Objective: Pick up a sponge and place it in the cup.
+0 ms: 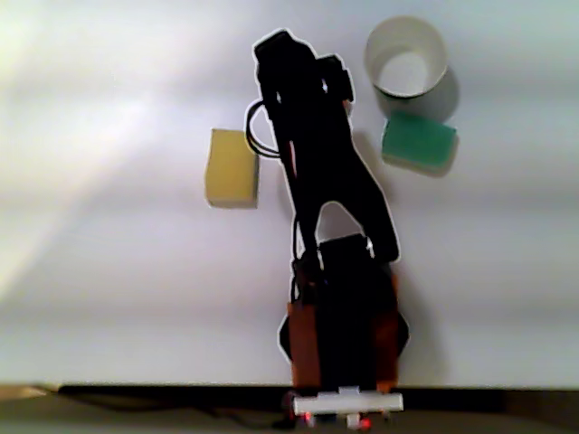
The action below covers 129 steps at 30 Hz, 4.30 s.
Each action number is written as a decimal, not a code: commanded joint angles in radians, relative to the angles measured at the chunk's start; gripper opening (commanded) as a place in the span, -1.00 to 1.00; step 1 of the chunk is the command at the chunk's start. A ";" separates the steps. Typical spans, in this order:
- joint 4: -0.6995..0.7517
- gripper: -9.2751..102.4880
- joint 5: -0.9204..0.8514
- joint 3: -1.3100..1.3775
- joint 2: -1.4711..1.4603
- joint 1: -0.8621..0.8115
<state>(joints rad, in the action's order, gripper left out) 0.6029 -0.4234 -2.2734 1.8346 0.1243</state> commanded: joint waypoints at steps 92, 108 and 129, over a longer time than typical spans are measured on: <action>-0.319 -0.84 0.084 -0.367 0.249 -0.005; -0.124 -0.84 -0.222 -0.084 0.557 -0.321; -0.107 -0.84 -0.345 0.046 0.453 -0.434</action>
<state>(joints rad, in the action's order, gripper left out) 0.5001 -0.7731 -2.2764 2.2856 -0.3129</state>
